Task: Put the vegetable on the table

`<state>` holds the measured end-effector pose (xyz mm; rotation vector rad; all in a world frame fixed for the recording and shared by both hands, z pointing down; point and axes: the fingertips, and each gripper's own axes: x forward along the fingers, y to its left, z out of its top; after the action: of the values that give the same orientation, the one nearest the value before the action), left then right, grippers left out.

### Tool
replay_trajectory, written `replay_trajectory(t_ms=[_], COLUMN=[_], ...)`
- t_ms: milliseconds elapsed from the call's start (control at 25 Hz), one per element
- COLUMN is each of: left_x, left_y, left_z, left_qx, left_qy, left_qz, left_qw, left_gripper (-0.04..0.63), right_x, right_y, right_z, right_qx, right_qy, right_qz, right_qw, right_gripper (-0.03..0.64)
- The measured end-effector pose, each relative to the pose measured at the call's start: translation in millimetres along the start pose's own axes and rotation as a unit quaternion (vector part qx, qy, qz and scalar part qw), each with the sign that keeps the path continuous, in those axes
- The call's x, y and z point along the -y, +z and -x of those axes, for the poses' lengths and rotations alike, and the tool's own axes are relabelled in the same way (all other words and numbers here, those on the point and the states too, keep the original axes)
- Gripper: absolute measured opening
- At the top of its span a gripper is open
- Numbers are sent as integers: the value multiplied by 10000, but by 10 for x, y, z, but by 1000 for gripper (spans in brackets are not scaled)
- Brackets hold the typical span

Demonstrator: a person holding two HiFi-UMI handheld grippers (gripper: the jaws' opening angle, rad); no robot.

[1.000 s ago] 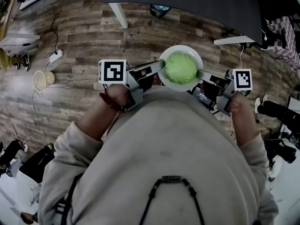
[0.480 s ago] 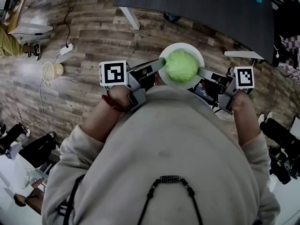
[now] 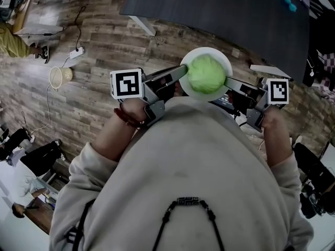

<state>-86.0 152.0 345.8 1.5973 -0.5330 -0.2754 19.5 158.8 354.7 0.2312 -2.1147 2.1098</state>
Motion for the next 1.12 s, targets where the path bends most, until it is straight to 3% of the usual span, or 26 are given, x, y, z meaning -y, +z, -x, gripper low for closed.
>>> replay_trajectory(t_ms=[240, 360, 600, 1000, 1120], left_x=[-52, -73, 220, 205, 195], left_y=[-46, -98, 10, 93, 174], left_z=[-467, -892, -1369, -1589, -1669], left_qx=[132, -43, -332, -889, -1075], left_qy=[222, 422, 324, 55, -10], left_qz=[243, 49, -132, -138, -321], left_qw=[9994, 9991, 9988, 9959, 9937], left_gripper=[18, 18, 20, 18, 18], right_x=[195, 413, 258, 283, 296], right_y=[238, 363, 616, 719, 770], right_z=[360, 751, 1194, 1310, 1350], right_qx=[-8, 83, 544, 962, 1119], right_qy=[248, 282, 207, -11, -104], right_qz=[-92, -187, -113, -80, -29], right_qw=[9997, 9994, 9982, 9953, 9937], right_gripper=[25, 25, 25, 25, 25])
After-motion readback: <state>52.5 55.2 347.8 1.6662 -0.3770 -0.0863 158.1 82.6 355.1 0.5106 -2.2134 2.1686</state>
